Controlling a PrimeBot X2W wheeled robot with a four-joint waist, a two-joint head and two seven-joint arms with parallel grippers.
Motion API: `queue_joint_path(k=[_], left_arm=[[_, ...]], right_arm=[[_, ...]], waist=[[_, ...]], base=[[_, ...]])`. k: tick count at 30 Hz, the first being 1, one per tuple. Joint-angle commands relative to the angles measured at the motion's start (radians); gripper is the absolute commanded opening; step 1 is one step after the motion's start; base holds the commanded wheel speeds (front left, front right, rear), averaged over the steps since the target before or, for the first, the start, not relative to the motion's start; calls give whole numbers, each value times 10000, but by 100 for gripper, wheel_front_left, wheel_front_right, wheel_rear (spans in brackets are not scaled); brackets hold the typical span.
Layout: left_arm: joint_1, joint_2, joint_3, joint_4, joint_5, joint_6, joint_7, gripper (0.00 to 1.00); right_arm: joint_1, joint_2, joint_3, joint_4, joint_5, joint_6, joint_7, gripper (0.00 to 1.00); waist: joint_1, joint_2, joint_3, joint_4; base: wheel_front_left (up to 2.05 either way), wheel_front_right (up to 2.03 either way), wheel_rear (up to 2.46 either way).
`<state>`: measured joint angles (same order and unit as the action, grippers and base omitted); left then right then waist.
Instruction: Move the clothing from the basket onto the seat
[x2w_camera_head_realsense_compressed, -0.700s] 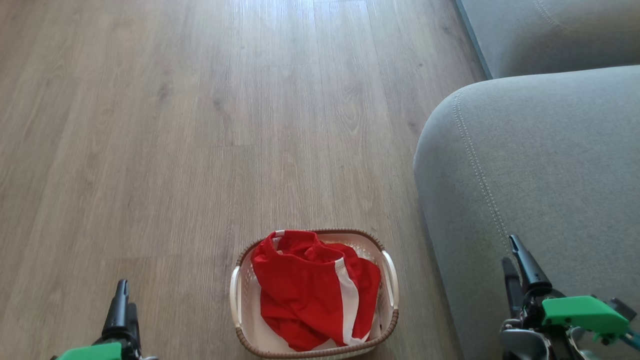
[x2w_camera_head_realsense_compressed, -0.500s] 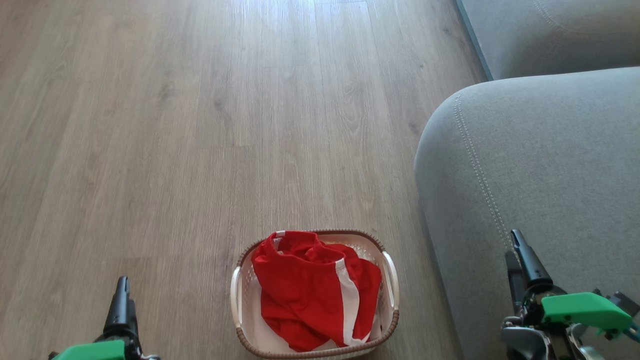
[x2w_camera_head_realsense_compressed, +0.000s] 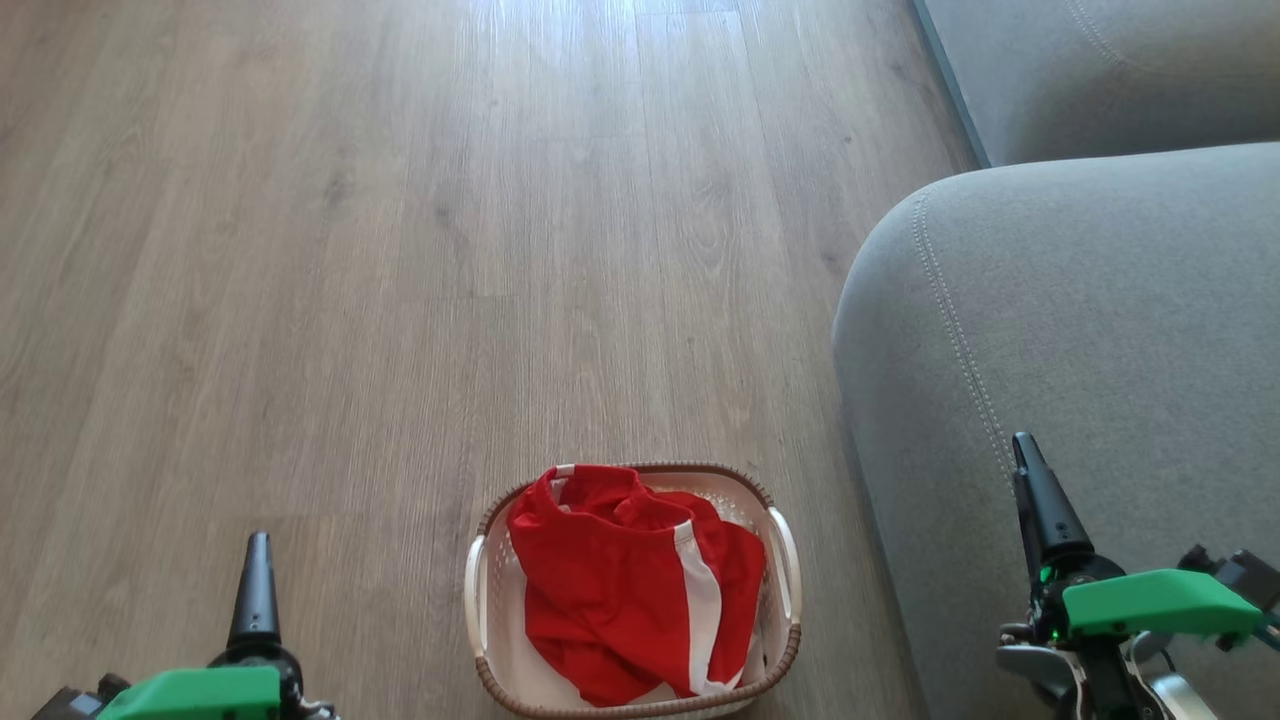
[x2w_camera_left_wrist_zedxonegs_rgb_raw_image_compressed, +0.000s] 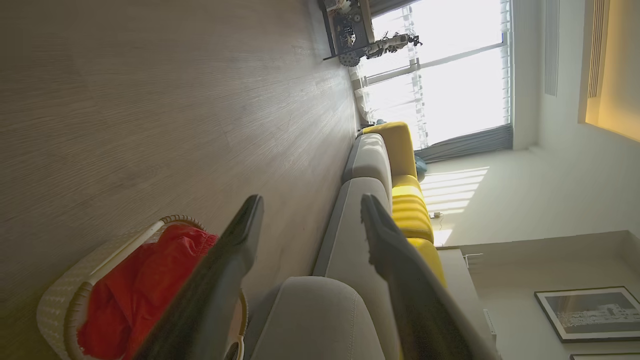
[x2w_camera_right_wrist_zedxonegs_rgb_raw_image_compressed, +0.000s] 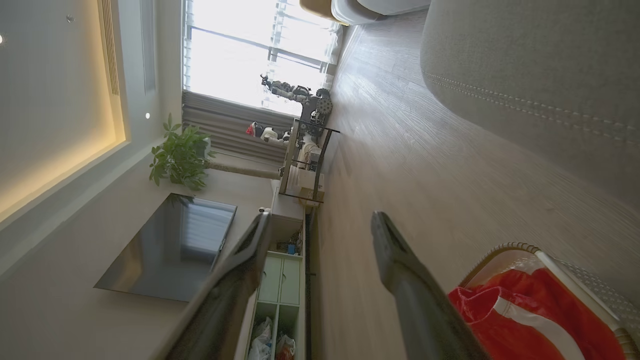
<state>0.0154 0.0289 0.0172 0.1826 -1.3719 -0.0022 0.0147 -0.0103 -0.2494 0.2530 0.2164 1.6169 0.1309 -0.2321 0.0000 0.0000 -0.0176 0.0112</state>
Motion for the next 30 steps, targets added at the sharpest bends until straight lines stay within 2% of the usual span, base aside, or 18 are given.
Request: queue_joint_path(k=[1,18,30], left_arm=[[-212,100,31,-434,421,36,-117,100],[-84,160,-459,-557,3673,143,-644,100],[-17,192,-642,-335,5208,179,-967,100]], right_arm=[[-323,-13,-161,-428,-447,0,-81,100],[-167,386,-520,-687,-3434,-1,-124,100],[-102,630,-801,-591,-5270,-1,-150,100]], waist=[[0,0,-6,9],[0,0,-71,45],[0,0,-138,96]], base=[[0,0,0],[0,0,0],[0,0,0]])
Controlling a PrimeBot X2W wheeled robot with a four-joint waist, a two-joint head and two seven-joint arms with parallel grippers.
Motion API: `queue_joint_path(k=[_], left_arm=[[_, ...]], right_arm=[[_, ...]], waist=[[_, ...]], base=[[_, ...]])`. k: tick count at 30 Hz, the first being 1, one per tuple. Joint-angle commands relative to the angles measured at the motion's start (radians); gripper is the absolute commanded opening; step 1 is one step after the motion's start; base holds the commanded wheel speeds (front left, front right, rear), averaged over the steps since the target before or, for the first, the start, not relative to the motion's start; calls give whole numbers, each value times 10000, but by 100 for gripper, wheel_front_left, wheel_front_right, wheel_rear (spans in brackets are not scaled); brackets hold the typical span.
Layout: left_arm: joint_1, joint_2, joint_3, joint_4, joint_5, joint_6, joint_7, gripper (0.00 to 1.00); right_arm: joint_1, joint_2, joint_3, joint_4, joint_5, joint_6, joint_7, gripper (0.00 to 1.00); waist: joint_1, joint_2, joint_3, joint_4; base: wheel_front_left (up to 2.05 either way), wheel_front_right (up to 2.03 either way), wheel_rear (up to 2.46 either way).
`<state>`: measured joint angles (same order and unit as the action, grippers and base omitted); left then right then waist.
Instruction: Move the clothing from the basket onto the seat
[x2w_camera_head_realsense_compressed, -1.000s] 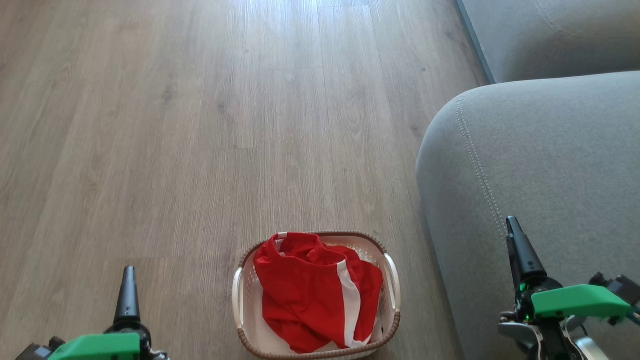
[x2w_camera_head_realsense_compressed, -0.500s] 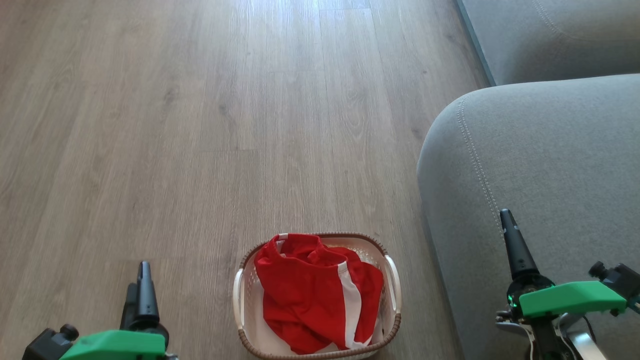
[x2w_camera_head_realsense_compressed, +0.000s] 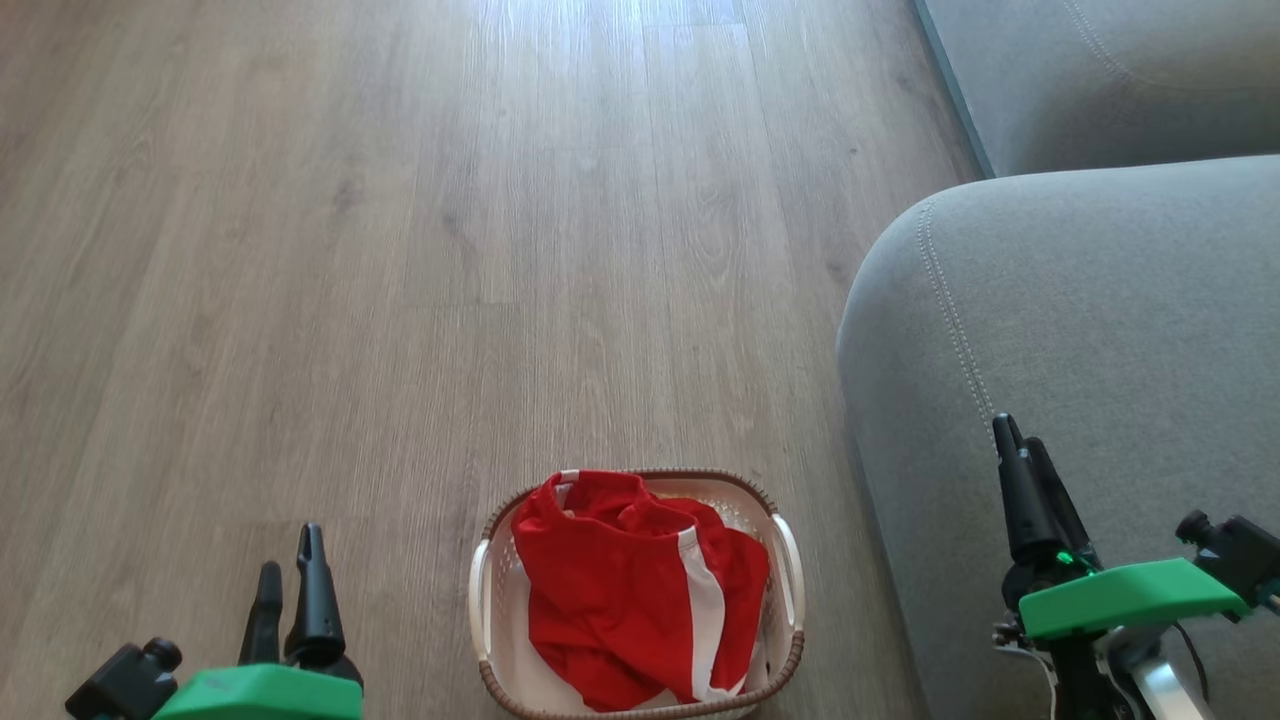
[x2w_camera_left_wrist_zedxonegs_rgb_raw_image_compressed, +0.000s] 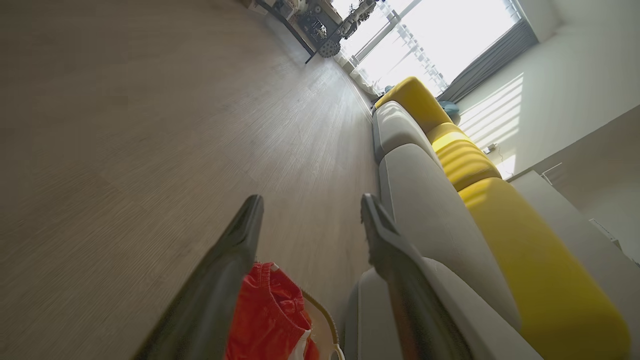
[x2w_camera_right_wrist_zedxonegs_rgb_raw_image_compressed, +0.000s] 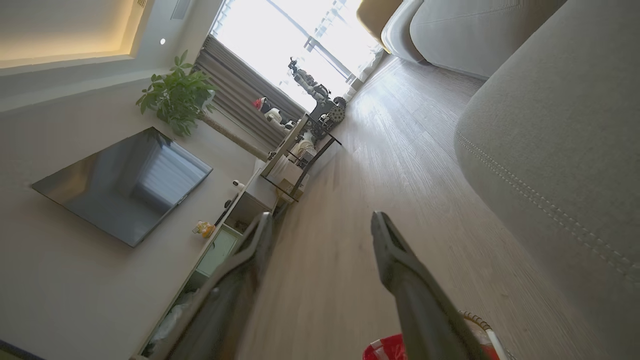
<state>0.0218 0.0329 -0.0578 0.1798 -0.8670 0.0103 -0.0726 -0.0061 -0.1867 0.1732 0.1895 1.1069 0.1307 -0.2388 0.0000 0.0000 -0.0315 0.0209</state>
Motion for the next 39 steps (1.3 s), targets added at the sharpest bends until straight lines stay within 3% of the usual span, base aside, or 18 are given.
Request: queue_joint_path(k=[1,39], left_arm=[[-73,153,91,-295,292,60,-124,100],[365,217,-253,51,4906,242,-1209,100]], right_arm=[[-141,26,-23,-310,-351,1,-86,100],[31,847,-950,437,-6202,1,-174,100]], waist=[[0,0,-8,2],[0,0,-168,147]], base=[[0,0,0],[0,0,0]])
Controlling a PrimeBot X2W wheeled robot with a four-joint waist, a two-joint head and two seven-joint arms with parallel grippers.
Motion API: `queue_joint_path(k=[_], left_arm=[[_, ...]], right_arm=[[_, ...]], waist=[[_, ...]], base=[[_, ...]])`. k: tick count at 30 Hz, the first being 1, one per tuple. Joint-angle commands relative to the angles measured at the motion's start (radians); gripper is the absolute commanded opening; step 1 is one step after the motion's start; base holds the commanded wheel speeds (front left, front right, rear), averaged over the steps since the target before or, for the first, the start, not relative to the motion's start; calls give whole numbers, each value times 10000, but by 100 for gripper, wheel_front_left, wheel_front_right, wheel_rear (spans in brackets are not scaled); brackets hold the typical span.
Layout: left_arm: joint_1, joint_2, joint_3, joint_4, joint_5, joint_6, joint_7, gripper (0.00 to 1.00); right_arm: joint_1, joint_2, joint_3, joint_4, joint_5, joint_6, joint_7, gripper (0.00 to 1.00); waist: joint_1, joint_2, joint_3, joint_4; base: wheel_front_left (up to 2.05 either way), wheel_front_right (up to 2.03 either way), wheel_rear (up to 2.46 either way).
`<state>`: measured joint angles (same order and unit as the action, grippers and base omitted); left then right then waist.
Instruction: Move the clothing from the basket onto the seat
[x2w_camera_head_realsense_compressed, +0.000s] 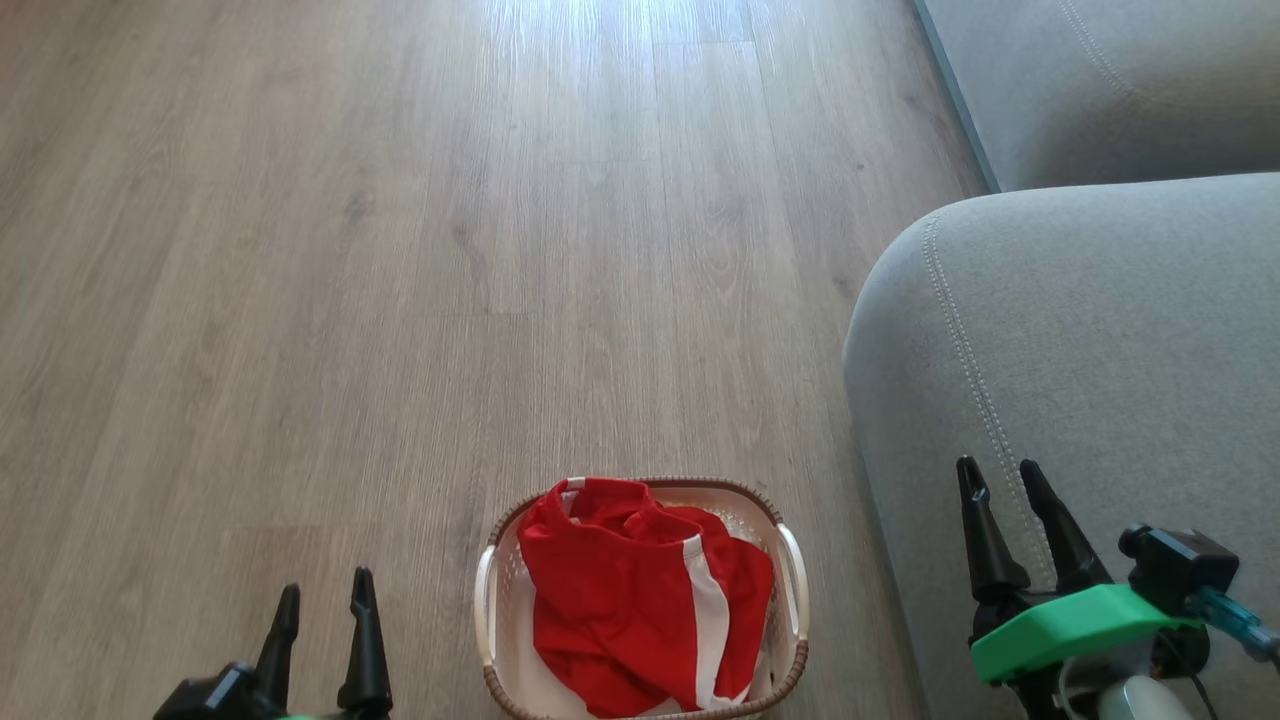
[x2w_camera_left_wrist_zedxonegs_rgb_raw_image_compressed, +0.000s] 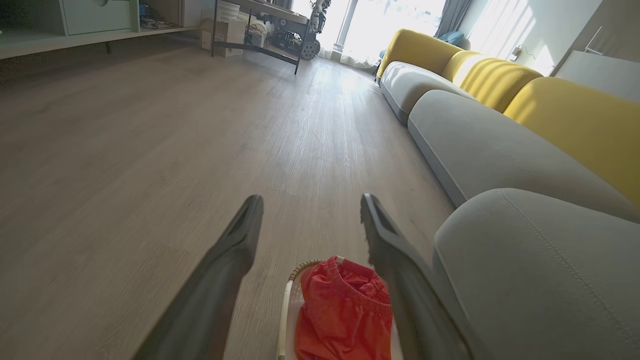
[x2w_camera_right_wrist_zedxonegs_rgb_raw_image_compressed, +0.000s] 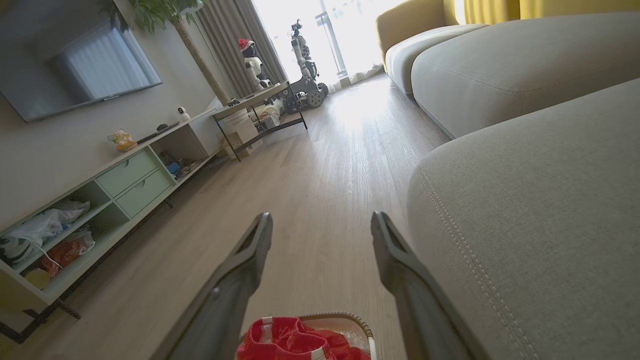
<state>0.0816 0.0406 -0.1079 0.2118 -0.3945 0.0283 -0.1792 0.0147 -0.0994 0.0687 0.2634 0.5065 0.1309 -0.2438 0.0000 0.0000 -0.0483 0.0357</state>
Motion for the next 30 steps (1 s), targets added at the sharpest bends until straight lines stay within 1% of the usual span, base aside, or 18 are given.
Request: queue_joint_path(k=[1,13,23,30], left_arm=[[-233,145,239,-258,301,63,-172,100],[-248,165,153,-147,1696,148,-524,100],[-226,161,65,-37,2623,201,-817,100],[-295,148,114,153,2457,204,-826,100]], right_arm=[[-172,-3,66,-292,-346,-1,-126,100],[-157,263,-245,-263,-2108,-2,-155,100],[-120,485,-498,-262,-3576,-2,-179,100],[-138,492,-521,-266,-3625,-2,-180,100]], waist=[[0,0,2,5],[0,0,9,66],[0,0,12,88],[0,0,41,86]], base=[[0,0,0],[0,0,0],[0,0,0],[0,0,0]])
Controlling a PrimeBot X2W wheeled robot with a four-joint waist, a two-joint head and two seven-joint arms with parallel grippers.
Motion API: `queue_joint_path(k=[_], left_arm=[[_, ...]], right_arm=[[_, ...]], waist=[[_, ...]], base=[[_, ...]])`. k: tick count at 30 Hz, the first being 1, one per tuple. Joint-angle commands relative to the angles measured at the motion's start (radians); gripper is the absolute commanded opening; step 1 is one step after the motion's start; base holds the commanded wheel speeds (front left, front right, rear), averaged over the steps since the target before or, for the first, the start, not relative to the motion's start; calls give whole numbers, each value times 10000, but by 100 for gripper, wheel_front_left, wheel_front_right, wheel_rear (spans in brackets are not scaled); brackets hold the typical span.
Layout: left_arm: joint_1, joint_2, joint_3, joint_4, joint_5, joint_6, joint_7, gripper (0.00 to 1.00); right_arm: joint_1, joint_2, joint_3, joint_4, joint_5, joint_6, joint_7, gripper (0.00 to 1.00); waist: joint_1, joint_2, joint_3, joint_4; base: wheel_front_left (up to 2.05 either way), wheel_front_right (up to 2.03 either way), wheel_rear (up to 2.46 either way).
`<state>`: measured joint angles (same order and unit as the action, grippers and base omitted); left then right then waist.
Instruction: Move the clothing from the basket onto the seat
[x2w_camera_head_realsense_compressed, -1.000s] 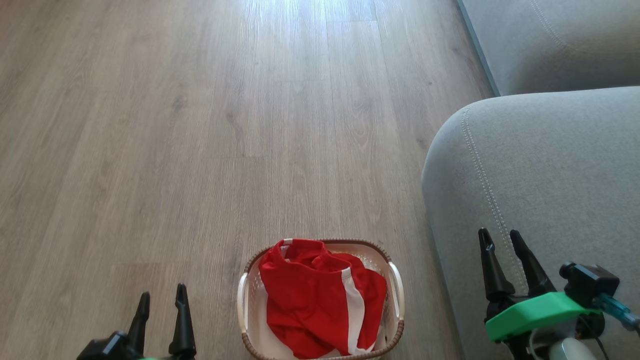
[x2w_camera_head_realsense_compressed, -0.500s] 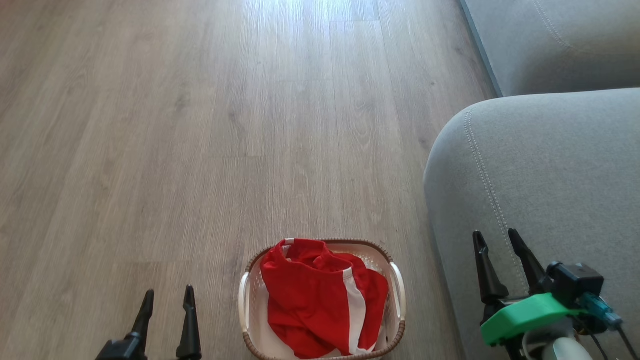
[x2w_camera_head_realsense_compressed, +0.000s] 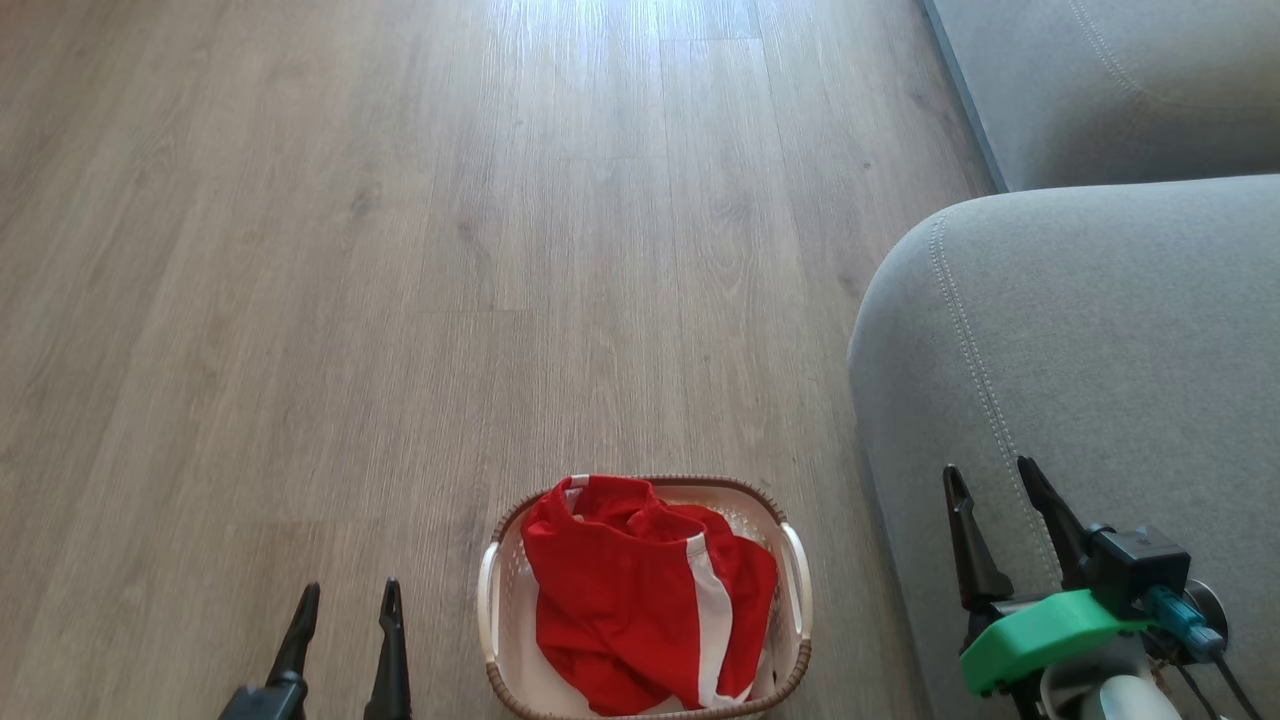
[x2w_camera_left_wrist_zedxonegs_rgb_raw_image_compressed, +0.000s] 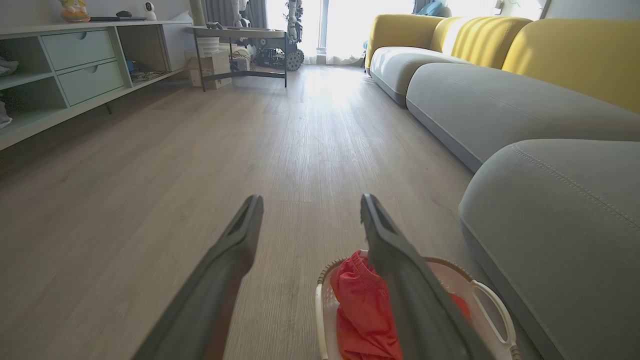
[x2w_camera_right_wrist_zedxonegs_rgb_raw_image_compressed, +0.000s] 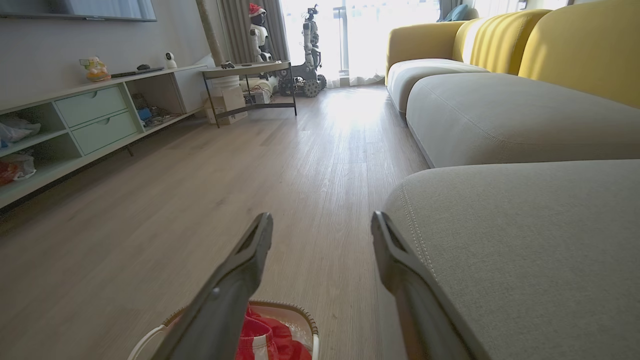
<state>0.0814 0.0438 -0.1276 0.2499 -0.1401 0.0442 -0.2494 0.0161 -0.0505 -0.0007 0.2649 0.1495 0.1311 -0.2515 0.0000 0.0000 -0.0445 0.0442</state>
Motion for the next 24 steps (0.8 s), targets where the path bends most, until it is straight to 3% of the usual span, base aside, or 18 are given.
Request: queue_joint_path(k=[1,24], left_arm=[[-304,114,316,-208,-104,45,-124,100],[-386,106,338,-112,-126,62,-124,100]], right_arm=[[-152,3,173,-280,-52,-4,-103,100],[-193,3,113,-339,-80,-4,-103,100]], waist=[[0,0,6,0],[0,0,124,12]], base=[[0,0,0],[0,0,0]])
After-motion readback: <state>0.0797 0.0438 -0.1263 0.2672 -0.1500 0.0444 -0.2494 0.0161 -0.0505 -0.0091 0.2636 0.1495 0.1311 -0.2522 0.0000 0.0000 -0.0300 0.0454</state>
